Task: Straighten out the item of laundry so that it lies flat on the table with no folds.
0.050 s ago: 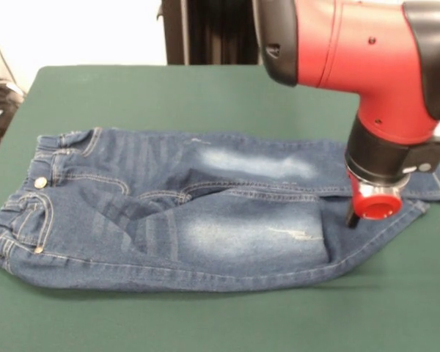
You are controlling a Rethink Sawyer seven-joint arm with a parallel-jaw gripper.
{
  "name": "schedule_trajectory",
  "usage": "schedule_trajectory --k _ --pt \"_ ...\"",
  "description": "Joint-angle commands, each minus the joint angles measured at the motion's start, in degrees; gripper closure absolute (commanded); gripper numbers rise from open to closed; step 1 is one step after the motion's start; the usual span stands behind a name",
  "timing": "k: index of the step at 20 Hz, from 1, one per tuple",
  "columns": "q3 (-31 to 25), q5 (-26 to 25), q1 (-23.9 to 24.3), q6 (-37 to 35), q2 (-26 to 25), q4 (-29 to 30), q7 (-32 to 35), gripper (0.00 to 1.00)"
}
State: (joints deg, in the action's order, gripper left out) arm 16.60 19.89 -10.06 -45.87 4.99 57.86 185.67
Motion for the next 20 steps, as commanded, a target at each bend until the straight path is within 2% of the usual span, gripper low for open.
schedule_trajectory --k 1,6,8,10,13,15,18,20 --pt "-3.03 3.39 -0.7 7.9 -10.59 -6.04 12.15 1.0" --pt "-7.05 4.38 0.88 9.09 -9.57 -3.82 7.32 1.0" --pt "-6.03 3.33 0.4 6.02 -11.13 -6.15 6.38 1.0" --pt "-3.8 4.21 -0.81 5.26 -13.13 -9.11 11.01 1.0" --pt "-1.29 7.01 -1.57 -2.41 -13.89 -12.67 19.11 1.0" --pt "-0.81 8.6 -1.41 -7.34 -13.44 -13.82 22.26 1.0" --pt "-0.35 11.26 -1.09 -11.1 -13.08 -15.16 25.32 1.0" --pt "2.1 11.34 -0.93 -14.37 -14.35 -18.55 26.34 1.0"
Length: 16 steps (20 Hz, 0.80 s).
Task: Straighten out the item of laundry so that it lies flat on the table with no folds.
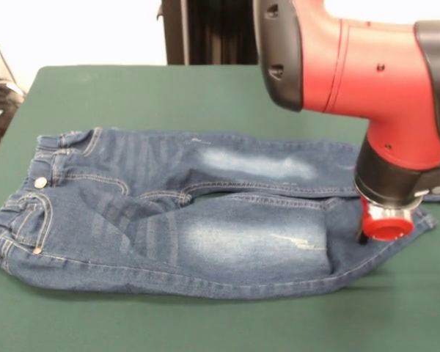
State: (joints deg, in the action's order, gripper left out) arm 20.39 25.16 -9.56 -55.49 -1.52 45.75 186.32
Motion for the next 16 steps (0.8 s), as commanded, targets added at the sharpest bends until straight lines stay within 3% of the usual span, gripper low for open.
schedule_trajectory --k 1,6,11,14,16 --pt "-1.66 7.71 -1.29 -3.97 -8.27 -7.46 27.94 1.0" --pt "2.05 10.97 -1.16 -7.95 -10.55 -13.17 34.99 1.0" --pt "9.68 14.97 -1.01 -12.12 -16.59 -23.27 45.81 1.0" --pt "11.52 17.13 -1.13 -9.77 -17.97 -24.73 48.85 1.0" --pt "13.93 18.62 -0.57 -12.44 -19.33 -27.33 50.47 1.0"
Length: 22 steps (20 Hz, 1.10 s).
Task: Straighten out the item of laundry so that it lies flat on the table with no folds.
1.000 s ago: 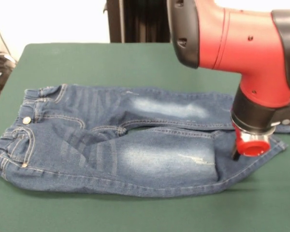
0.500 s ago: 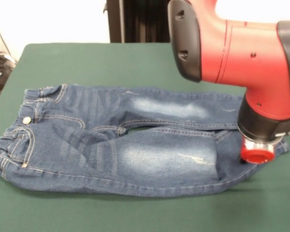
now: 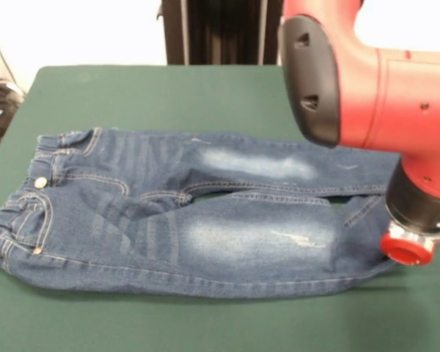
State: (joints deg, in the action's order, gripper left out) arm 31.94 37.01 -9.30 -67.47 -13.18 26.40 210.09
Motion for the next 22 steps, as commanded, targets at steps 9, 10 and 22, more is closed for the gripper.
schedule_trajectory --k 9,10,22 --pt "14.47 16.85 1.02 0.06 -13.51 -14.97 36.53 1.0" --pt "15.87 18.12 1.21 -0.1 -13.93 -15.32 37.02 1.0" --pt "27.43 29.99 2.9 -3.59 -16.03 -16.31 36.43 1.0"
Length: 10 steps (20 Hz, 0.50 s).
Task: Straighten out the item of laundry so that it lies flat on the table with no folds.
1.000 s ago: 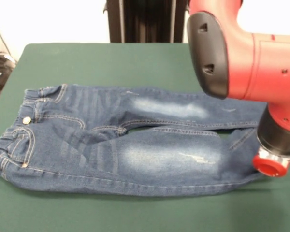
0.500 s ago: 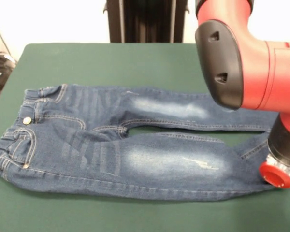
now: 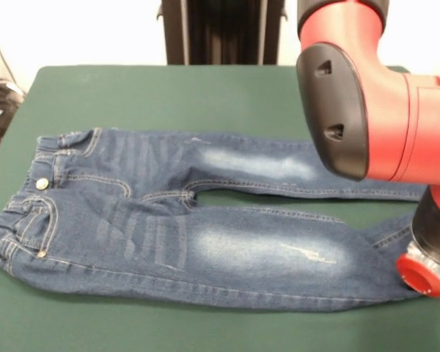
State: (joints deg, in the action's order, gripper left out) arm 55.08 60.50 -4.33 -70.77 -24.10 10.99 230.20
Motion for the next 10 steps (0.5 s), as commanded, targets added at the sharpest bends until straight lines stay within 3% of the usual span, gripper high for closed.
schedule_trajectory --k 1,10 --pt "3.56 6.52 -2.39 -0.25 -4.79 -0.23 15.09 1.0" --pt "4.55 9.5 -2.72 0.16 -4.83 0.8 14.21 1.0"
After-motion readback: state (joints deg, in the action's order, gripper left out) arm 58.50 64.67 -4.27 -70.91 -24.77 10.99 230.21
